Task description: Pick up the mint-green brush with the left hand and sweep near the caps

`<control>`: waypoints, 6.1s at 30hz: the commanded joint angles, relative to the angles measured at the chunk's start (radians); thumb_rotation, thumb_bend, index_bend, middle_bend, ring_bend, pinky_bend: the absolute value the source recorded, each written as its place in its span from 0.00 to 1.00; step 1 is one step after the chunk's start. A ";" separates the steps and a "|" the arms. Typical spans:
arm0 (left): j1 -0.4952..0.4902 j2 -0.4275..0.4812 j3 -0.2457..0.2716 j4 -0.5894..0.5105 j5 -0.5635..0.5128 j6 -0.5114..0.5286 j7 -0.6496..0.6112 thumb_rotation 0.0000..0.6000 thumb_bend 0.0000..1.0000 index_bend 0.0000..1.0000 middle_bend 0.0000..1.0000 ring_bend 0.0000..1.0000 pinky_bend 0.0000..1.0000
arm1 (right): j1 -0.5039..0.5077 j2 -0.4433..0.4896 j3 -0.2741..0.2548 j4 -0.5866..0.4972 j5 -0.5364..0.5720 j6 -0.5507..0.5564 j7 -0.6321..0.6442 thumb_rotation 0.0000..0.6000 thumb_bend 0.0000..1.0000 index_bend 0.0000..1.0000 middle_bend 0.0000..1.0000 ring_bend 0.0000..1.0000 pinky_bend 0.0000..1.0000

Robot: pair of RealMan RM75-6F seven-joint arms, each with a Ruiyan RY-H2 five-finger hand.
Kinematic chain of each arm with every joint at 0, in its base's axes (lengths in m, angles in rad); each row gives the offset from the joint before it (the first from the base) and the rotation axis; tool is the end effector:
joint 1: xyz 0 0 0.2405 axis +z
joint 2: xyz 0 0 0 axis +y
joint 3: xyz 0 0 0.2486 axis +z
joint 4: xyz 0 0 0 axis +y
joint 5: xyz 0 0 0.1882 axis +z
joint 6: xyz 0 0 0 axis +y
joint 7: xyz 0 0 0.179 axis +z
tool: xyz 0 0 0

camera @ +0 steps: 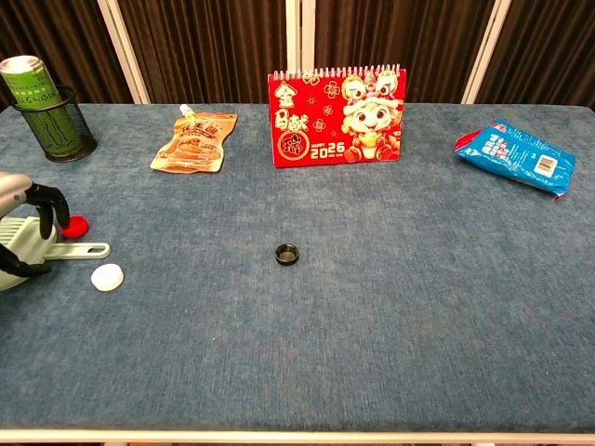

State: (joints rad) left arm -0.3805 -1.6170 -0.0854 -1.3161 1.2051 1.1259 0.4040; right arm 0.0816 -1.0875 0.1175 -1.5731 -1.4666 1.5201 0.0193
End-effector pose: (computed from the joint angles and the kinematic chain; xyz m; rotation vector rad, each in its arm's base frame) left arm -0.2711 0.2926 -0.0048 -1.6471 -0.9608 -0.6458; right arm -0.3002 -0.2249 0.2094 1.3065 -0.8021 0.9215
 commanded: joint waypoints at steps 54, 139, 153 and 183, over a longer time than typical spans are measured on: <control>-0.035 -0.054 0.033 0.116 0.045 -0.017 0.079 1.00 0.24 0.41 0.43 0.25 0.25 | -0.030 -0.009 0.002 0.012 0.027 0.009 0.034 1.00 0.25 0.03 0.14 0.00 0.05; -0.206 -0.339 0.041 0.932 0.373 0.121 -1.609 1.00 0.35 0.55 0.57 0.37 0.48 | -0.072 0.057 0.000 -0.110 0.008 0.064 -0.025 1.00 0.25 0.03 0.17 0.00 0.04; -0.326 -0.378 0.059 0.820 0.425 0.157 -1.580 1.00 0.35 0.55 0.57 0.37 0.48 | -0.085 0.054 -0.001 -0.071 0.017 0.067 0.028 1.00 0.25 0.03 0.17 0.00 0.04; -0.459 -0.410 0.047 0.782 0.400 0.030 -1.577 1.00 0.35 0.55 0.58 0.37 0.49 | -0.089 0.045 0.001 -0.049 0.025 0.058 0.046 1.00 0.25 0.03 0.17 0.00 0.04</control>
State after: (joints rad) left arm -0.8371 -2.0218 -0.0424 -0.5361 1.6014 1.1569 -1.1743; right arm -0.0074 -1.0425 0.1181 -1.6220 -1.4412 1.5778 0.0647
